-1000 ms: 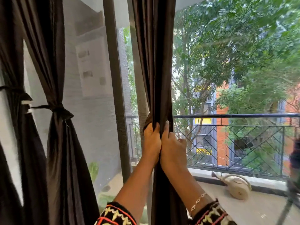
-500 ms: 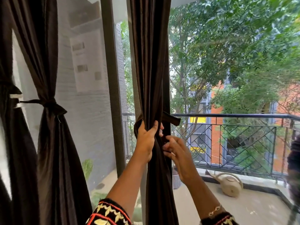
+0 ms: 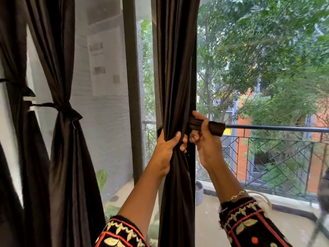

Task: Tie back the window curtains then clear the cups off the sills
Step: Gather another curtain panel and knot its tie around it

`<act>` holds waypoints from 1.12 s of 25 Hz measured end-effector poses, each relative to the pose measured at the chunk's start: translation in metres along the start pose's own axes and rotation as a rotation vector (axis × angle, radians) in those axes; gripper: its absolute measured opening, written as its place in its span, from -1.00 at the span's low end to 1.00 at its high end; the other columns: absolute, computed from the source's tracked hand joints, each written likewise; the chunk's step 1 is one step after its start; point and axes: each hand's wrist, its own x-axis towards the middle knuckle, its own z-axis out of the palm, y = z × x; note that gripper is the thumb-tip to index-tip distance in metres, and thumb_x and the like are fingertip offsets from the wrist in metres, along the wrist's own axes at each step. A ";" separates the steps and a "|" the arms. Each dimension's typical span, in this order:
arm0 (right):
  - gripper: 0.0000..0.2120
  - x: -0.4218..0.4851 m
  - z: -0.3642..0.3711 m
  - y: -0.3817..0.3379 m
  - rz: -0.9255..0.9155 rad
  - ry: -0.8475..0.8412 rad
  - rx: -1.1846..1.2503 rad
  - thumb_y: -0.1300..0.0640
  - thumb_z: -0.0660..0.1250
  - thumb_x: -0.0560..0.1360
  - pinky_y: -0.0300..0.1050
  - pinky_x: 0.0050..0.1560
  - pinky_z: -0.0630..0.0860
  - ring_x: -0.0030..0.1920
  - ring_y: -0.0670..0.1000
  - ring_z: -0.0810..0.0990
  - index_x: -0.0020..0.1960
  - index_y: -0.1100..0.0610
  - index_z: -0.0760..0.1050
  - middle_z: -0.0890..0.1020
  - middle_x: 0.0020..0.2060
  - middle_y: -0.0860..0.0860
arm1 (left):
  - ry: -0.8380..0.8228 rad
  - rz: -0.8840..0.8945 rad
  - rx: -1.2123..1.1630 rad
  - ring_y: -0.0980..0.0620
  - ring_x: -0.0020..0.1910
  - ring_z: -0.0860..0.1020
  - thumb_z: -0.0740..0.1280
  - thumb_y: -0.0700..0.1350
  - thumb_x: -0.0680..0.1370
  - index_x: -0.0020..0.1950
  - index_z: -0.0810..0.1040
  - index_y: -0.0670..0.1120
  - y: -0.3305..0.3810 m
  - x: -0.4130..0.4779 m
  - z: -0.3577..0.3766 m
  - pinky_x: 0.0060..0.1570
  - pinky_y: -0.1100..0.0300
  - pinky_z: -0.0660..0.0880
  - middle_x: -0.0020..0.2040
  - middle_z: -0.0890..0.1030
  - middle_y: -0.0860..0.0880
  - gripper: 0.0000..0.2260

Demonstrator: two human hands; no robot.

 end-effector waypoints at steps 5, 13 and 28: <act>-0.60 -0.016 0.010 0.000 -0.157 0.081 -0.023 -0.16 0.21 0.38 -0.34 -0.39 0.33 -0.51 -0.12 0.33 0.01 0.12 0.55 0.43 -0.53 -0.09 | 0.266 0.207 0.279 -0.05 -0.39 0.49 0.18 -0.29 0.58 0.40 0.18 -0.11 -0.009 0.005 -0.001 -0.35 0.18 0.47 -0.14 0.61 -0.15 -0.59; -0.67 -0.028 0.026 -0.011 -0.099 -0.045 0.080 -0.02 0.14 0.46 -0.25 -0.30 0.47 -0.32 -0.02 0.57 0.02 0.17 0.53 0.65 -0.33 0.09 | 0.325 0.556 0.893 -0.31 0.07 0.52 0.04 0.18 0.55 0.29 -0.09 0.55 -0.031 -0.001 -0.007 0.02 -0.21 0.49 0.16 0.52 -0.30 -0.57; -0.67 -0.026 0.038 -0.008 -0.210 -0.190 -0.127 0.31 0.26 0.46 -0.18 0.19 0.48 0.17 -0.05 0.57 0.20 0.12 0.46 0.66 0.05 -0.03 | 0.169 0.660 0.857 0.15 0.09 0.49 0.12 -0.10 0.52 0.28 0.29 0.06 -0.027 -0.012 -0.011 0.07 0.29 0.47 0.18 0.47 -0.13 -0.68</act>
